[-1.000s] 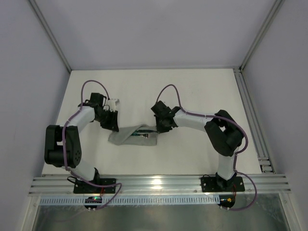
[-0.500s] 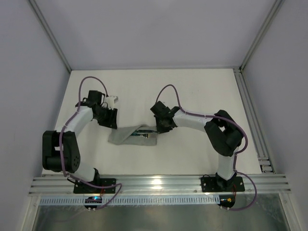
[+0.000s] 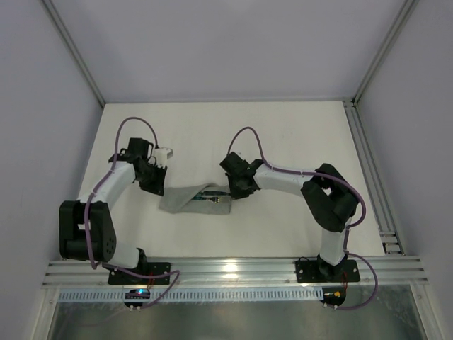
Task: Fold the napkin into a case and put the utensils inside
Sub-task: Insert the knife into the folded napkin.
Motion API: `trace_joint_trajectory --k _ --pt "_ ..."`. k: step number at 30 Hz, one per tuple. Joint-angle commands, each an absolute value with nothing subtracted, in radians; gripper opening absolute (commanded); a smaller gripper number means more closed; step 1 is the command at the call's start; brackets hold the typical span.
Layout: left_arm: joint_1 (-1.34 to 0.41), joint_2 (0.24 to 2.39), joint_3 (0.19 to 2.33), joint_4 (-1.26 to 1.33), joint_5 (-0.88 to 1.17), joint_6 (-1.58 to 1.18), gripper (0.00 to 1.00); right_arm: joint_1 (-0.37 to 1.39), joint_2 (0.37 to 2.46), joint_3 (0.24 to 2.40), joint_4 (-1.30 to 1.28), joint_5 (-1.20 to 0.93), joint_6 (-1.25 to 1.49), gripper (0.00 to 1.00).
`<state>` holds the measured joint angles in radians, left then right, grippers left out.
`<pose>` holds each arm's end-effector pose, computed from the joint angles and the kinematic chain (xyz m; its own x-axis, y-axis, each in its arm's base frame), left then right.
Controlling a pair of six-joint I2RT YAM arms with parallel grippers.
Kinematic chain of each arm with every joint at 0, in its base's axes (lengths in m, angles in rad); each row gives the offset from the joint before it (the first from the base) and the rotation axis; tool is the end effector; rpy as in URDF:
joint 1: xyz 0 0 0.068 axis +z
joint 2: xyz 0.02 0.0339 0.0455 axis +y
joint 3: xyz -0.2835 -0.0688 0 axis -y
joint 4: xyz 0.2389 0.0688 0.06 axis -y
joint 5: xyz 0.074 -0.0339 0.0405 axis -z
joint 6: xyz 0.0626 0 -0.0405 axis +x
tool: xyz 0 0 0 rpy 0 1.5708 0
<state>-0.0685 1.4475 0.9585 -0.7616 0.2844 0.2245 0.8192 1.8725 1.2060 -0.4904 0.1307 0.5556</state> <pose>0.2646 -0.0358 0.2083 -0.8889 0.2752 -0.3661 0.3608 0.9132 -0.1896 0.2680 0.2749 0.1591 -0.8943 -0.1910 -0.4046 -0.2553 0.9605 0.1108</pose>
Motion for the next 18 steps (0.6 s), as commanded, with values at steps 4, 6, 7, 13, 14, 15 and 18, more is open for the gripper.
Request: trace_joint_trajectory --k 4,6,7,13,14,15,18 --pt "-0.063 1.479 0.953 -0.759 0.275 0.258 0.05 0.834 1.856 1.249 -0.502 0.107 0.569 0.09" --pt "-0.063 1.488 0.948 -0.756 0.278 0.265 0.04 0.834 1.864 1.261 -0.505 0.101 0.574 0.09" --pt "-0.063 1.493 0.945 -0.755 0.279 0.268 0.03 0.833 1.867 1.267 -0.505 0.098 0.575 0.09" --pt "-0.063 1.508 0.946 -0.753 0.302 0.278 0.0 0.842 1.923 1.333 -0.512 0.08 0.578 0.09" --pt "-0.064 1.508 0.945 -0.756 0.307 0.279 0.0 0.842 1.927 1.341 -0.511 0.081 0.575 0.09" --pt "-0.063 1.505 0.945 -0.756 0.31 0.279 0.0 0.842 1.931 1.345 -0.511 0.084 0.575 0.09" --pt "-0.063 1.496 0.942 -0.755 0.319 0.282 0.0 0.842 1.953 1.37 -0.509 0.087 0.568 0.09"
